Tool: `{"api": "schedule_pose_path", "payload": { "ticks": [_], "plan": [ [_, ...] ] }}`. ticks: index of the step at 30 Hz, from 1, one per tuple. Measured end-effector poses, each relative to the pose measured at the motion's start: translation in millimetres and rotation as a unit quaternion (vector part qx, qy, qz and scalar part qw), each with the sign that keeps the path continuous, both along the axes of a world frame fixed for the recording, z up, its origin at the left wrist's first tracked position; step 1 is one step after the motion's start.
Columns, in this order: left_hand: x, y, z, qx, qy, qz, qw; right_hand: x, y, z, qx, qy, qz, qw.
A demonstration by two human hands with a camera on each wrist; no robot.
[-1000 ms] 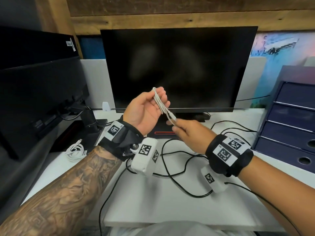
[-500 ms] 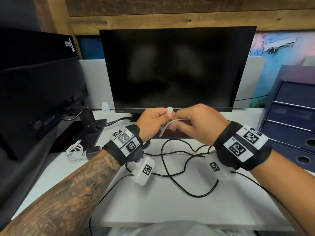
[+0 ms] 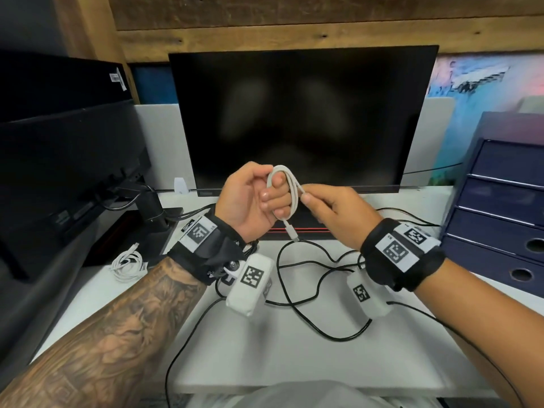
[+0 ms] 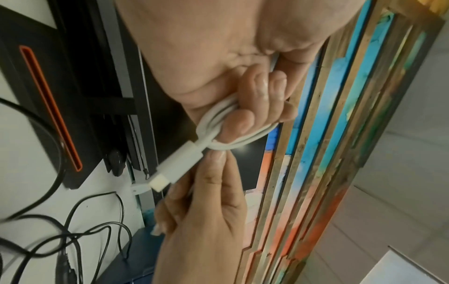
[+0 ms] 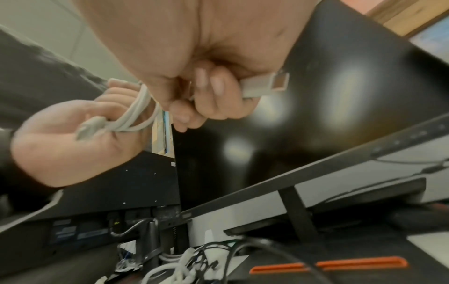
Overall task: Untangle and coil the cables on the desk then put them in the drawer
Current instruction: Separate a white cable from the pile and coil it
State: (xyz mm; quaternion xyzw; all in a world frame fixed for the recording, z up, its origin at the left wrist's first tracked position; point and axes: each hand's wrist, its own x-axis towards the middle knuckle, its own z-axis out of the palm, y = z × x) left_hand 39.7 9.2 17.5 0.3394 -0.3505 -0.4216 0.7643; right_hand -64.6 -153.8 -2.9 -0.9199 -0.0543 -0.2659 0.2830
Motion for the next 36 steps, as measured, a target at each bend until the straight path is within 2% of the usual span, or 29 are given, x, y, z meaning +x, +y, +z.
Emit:
{"api": "schedule_pose_path", "payload": {
  "ticks": [6,11,14,18,20,25,27,29,30,31,33,36],
  "plan": [
    [2,1,-2,-0.004,0.032,0.034,0.999,-4,18,-4,0.146,0.023,0.085,0.985],
    [-3,-1,-4,0.009,0.036,0.047,0.998,-1,19,-7,0.144,-0.001,0.083,0.986],
    [-2,-1,-3,0.038,-0.007,0.048,0.998,-1,14,-4,0.133,-0.002,0.071,0.989],
    [1,-3,-6,0.109,-0.111,0.131,0.979,1,5,-4,0.084,-0.001,0.012,0.996],
    [1,-4,-8,0.121,-0.118,0.142,0.975,2,4,-5,0.053,0.015,0.003,0.998],
    [1,-5,-10,0.12,-0.185,0.206,0.953,1,4,-8,0.049,0.009,0.046,0.998],
    [2,-2,-7,0.126,-0.215,0.242,0.938,-2,0,-7,-0.03,0.016,0.019,0.999],
    [3,0,-6,0.138,-0.23,0.266,0.926,-3,-5,-3,-0.165,0.025,-0.063,0.984],
    [3,1,-6,0.141,-0.231,0.269,0.924,-2,-8,-2,-0.179,0.026,-0.089,0.98],
    [2,0,-6,0.141,-0.23,0.264,0.926,-2,-10,-1,-0.145,0.032,-0.1,0.984],
    [-1,-2,-7,0.139,-0.222,0.244,0.934,0,-13,0,0.02,0.024,-0.071,0.997],
    [-4,-3,-7,0.139,-0.214,0.228,0.94,3,-11,2,0.232,0.015,0.021,0.972]
  ]
}}
